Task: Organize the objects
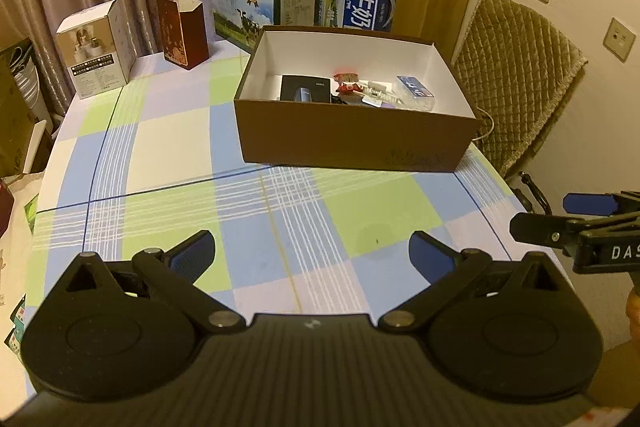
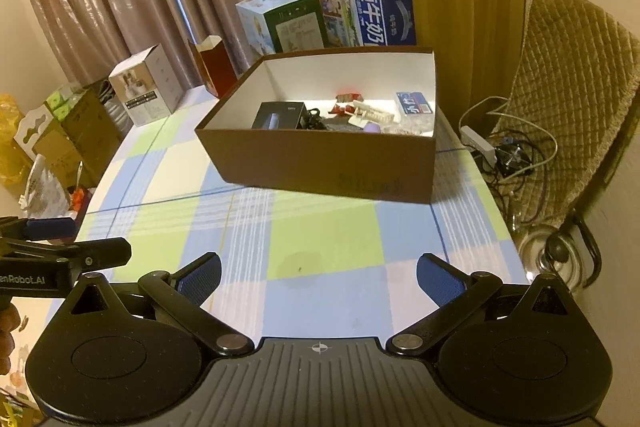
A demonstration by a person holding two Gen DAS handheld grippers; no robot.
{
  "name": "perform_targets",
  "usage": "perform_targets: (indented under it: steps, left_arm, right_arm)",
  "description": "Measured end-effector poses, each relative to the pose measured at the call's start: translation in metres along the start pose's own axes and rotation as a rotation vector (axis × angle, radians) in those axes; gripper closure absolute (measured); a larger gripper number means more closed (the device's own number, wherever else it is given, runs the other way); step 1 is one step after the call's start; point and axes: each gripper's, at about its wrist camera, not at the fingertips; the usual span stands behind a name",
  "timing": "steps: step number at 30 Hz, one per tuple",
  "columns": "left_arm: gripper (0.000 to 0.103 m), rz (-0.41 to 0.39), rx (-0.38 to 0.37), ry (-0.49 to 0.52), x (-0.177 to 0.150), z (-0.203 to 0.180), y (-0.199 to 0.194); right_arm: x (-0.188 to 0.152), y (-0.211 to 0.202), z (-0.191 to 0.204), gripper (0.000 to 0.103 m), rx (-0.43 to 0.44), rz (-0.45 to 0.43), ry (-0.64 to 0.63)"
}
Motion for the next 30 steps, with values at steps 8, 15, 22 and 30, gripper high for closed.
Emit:
perform_targets:
  steps: [8, 15, 22, 30]
  left_arm:
    - [0.001, -0.01, -0.018, 0.016, -0.011, 0.006, -0.01]
    - [0.001, -0.013, -0.02, 0.017, -0.016, 0.009, -0.014]
    - [0.001, -0.014, -0.017, 0.018, -0.018, 0.011, -0.016]
    - [0.001, -0.016, -0.021, 0.02, -0.02, 0.008, -0.018]
  right_arm:
    - [-0.016, -0.006, 0.013, 0.002, -0.022, -0.002, 0.004]
    - [-0.022, -0.011, 0.02, 0.002, -0.03, -0.012, 0.003]
    - [-0.025, -0.012, 0.023, 0.002, -0.028, -0.014, -0.003]
    - [-0.026, -0.012, 0.023, 0.002, -0.032, -0.014, -0.003]
Point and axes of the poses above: each gripper's, at about its wrist camera, not at the fingertips, and y roughly the way its jaws point, z to its left, x to its top, and after that the axes turned 13 degrees about z, right-handed
